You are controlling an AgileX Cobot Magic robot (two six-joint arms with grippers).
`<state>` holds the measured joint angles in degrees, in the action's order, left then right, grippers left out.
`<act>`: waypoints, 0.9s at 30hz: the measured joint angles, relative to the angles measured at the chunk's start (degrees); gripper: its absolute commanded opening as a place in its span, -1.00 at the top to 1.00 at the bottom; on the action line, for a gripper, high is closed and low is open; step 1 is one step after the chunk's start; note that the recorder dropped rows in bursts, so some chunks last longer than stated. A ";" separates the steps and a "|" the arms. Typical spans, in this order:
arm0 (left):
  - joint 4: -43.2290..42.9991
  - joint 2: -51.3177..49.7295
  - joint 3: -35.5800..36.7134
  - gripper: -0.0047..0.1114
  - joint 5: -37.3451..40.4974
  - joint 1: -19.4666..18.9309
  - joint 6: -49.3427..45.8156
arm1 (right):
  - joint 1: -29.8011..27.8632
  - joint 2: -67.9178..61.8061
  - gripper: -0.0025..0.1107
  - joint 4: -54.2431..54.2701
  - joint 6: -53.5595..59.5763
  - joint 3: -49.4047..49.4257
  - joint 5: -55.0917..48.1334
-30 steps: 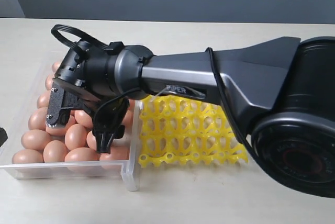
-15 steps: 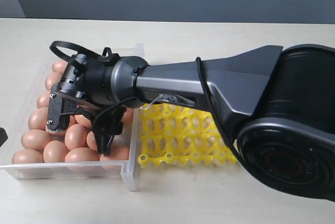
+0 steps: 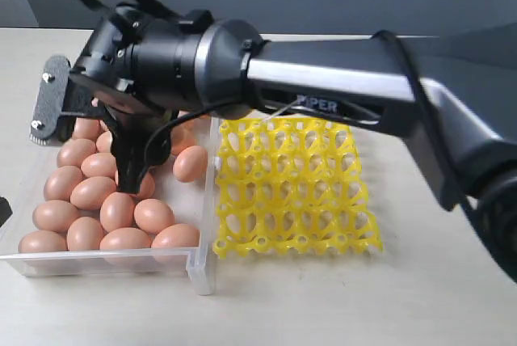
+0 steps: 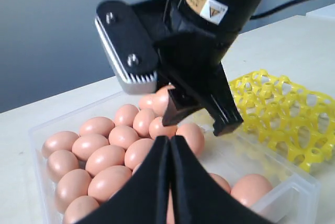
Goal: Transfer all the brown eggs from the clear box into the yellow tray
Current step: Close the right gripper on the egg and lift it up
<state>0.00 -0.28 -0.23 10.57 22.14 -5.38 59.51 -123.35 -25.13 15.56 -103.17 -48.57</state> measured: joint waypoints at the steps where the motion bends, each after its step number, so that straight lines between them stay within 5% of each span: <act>1: 0.00 0.00 0.00 0.91 0.00 0.00 0.00 | 0.00 1.46 0.95 0.00 -1.50 0.00 0.82; 13: 0.00 0.00 0.00 0.91 0.00 0.00 0.00 | -4.32 0.18 0.97 5.86 -4.89 0.11 -5.24; 27: 0.00 0.00 0.00 0.91 0.00 0.00 0.00 | -7.92 5.11 0.97 20.58 -4.98 0.23 8.53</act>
<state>0.00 -0.28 -0.23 10.57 22.14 -5.38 51.59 -118.24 -4.55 10.59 -102.94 -40.04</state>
